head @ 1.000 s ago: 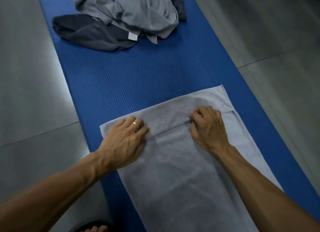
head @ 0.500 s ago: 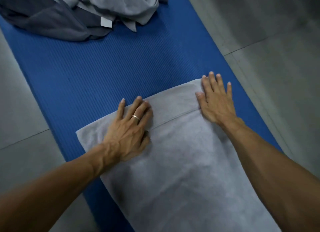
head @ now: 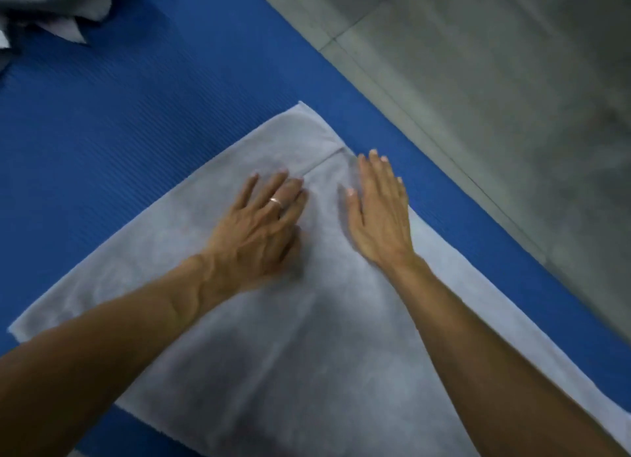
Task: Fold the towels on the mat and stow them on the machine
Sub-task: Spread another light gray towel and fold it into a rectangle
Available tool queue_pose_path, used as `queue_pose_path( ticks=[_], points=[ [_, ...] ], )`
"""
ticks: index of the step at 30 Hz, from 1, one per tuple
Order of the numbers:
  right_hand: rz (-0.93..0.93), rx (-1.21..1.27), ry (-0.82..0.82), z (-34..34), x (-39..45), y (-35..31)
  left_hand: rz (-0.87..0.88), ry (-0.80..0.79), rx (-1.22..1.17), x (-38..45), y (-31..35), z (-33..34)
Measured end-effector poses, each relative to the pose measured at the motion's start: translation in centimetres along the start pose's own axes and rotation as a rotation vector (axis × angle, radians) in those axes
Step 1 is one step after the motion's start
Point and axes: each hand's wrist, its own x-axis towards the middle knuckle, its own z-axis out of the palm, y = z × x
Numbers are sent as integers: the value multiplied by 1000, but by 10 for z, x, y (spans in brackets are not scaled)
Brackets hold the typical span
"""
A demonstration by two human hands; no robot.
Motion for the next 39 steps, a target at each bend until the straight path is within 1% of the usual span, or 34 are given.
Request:
queue_pose_path(
  ticks=[2,4,6,8,9,10,11,13,14,15,17,19,20,21,22,23,25,26,27,29,31,32,33,34,36,37,38,39],
  points=[
    [90,-41,-5,1,-53,26,94,9,-9,35,30,6],
    [161,-103,-69,2,-91,59,153,-88,-33,67,62,17],
    [236,-173,-163,1,-102,97,150,-210,42,88,79,32],
    [421,-220,-208,-10,-99,134,142,-222,135,94,84,39],
    [522,-229,-220,-16,-95,149,139,-205,154,95,84,41],
    [579,-228,-233,-22,-93,158,132,-191,154,95,85,42],
    [579,-212,-242,-26,-92,161,122,-190,153,96,87,42],
    [491,-138,-249,-30,-103,154,131,-205,154,98,100,37],
    [440,-115,-249,-32,-116,151,168,-217,153,98,113,33],
    [391,-113,-244,-33,-134,149,226,-233,152,98,130,30],
    [318,-124,-240,-35,-177,156,410,-293,174,98,170,28],
    [299,-123,-245,-36,-218,180,583,-354,232,103,212,32],
    [312,-123,-249,-35,-235,198,611,-397,250,106,232,36],
    [350,-130,-240,-33,-252,221,586,-450,248,109,249,41],
    [427,-144,-210,-30,-267,246,530,-490,235,112,264,48],
    [549,-151,-157,-29,-283,274,474,-505,231,112,275,58],
    [817,-138,-64,-34,-306,323,394,-473,285,105,287,75],
    [883,-128,-57,-38,-313,336,366,-447,317,102,291,78],
    [870,-119,-48,-40,-315,340,332,-433,331,99,295,76],
    [701,-70,18,-40,-317,323,263,-402,268,92,314,68],
    [525,-48,21,-32,-328,304,224,-332,107,74,344,65],
    [508,-63,-4,-29,-337,305,233,-305,28,61,361,66],
    [563,-90,-14,-27,-349,317,271,-296,-23,45,377,68],
    [680,-111,-21,-27,-361,335,320,-301,-28,30,391,73],
    [947,-66,-37,-40,-388,369,364,-364,68,11,408,85],
    [1014,-29,1,-47,-402,379,347,-378,114,6,414,89],
    [1023,-15,67,-51,-415,378,332,-369,136,1,419,92],
    [981,-8,150,-52,-426,366,343,-340,128,-8,424,93]
  ],
)
